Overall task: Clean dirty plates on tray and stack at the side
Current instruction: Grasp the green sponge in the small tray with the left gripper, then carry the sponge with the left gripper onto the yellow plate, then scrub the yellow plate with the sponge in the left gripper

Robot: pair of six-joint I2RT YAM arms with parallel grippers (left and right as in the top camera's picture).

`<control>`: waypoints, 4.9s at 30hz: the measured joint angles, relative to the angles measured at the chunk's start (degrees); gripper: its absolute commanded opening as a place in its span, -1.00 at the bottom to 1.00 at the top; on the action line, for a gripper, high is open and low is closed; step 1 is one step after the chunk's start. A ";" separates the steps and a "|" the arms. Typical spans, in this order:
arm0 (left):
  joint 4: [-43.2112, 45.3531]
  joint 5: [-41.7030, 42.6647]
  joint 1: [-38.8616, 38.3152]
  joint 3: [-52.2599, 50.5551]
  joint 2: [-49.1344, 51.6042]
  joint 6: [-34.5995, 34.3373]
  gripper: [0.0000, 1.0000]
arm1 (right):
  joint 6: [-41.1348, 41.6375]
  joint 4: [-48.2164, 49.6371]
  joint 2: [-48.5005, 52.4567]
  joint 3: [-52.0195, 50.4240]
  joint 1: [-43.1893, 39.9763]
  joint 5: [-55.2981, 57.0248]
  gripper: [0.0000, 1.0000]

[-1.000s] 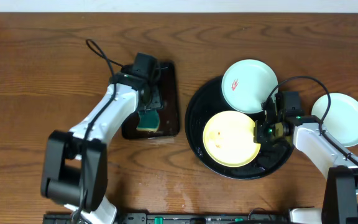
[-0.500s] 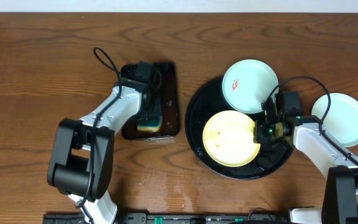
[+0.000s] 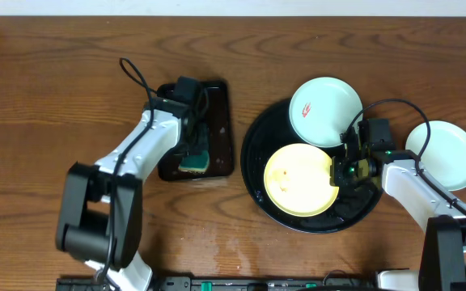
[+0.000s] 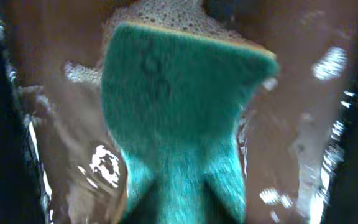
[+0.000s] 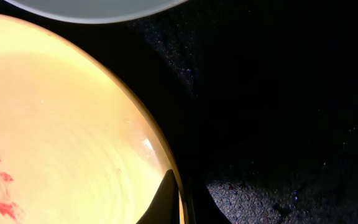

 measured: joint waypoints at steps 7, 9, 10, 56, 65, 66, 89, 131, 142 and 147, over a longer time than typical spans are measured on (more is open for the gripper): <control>0.26 0.63 -0.17 -0.09 -1.22 -0.11 0.13 | 0.00 0.00 0.00 0.00 0.00 0.00 -0.98; 1.53 0.63 -0.22 -0.26 -0.46 -0.15 -0.01 | 0.00 -0.02 0.00 0.00 0.00 0.00 -0.98; 2.05 0.66 -0.22 -0.48 0.22 -0.07 -0.06 | 0.00 0.00 0.00 0.00 0.00 0.02 -0.98; 9.51 15.72 -23.30 3.96 -5.84 -7.04 -0.85 | 0.00 -0.20 0.00 0.02 0.00 0.02 -0.98; 18.36 15.69 -32.79 4.26 9.01 -17.90 -0.85 | 0.02 -0.26 0.00 0.02 0.00 -0.04 -0.98; 18.82 15.91 -32.94 4.33 9.97 -18.45 -0.85 | 0.02 -0.28 0.00 0.02 0.00 -0.04 -0.98; 4.09 -15.08 -33.68 9.51 10.99 -16.15 -0.85 | 1.09 -1.77 0.35 0.02 0.63 -3.80 -0.98; -0.94 -15.02 -30.53 13.62 12.50 -18.29 -0.85 | 1.57 -1.53 0.72 0.09 0.90 -4.92 -0.98; 12.48 2.67 -27.52 13.22 14.99 -18.05 -0.85 | 1.95 -1.60 0.70 0.42 0.61 -2.86 -0.98; 18.18 15.56 -26.97 13.29 17.07 -17.70 -0.85 | 1.97 -1.57 0.52 0.57 0.26 -1.11 -0.98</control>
